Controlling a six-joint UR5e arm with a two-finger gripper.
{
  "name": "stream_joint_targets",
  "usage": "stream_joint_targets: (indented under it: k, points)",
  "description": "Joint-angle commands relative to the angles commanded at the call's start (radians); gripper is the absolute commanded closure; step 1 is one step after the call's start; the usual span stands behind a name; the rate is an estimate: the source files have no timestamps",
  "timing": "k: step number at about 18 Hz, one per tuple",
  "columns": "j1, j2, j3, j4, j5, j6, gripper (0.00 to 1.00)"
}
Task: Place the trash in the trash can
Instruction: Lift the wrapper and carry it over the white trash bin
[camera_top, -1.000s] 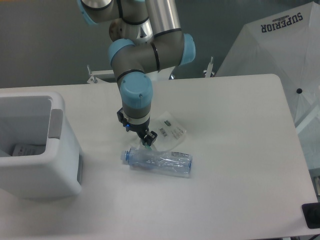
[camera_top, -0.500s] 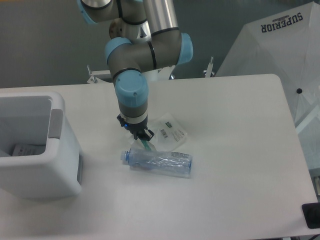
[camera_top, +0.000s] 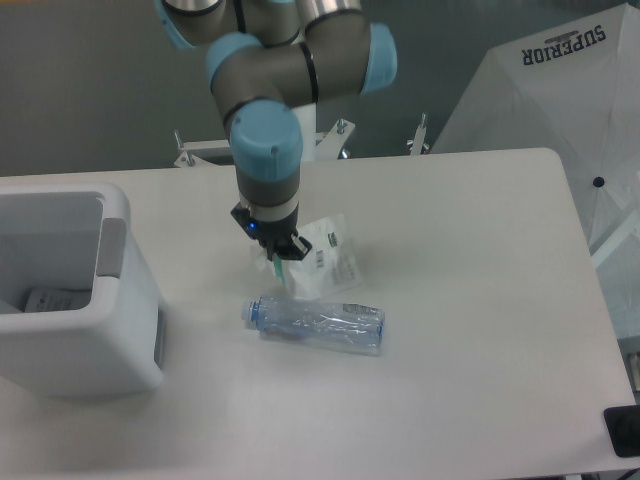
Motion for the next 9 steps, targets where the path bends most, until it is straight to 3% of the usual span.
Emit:
stream_joint_targets:
  k: [4, 9]
  points:
    - [-0.003, 0.02, 0.144, -0.15, -0.072, -0.003, 1.0]
    - [-0.005, 0.055, 0.215, -0.158, -0.161, -0.015, 1.0]
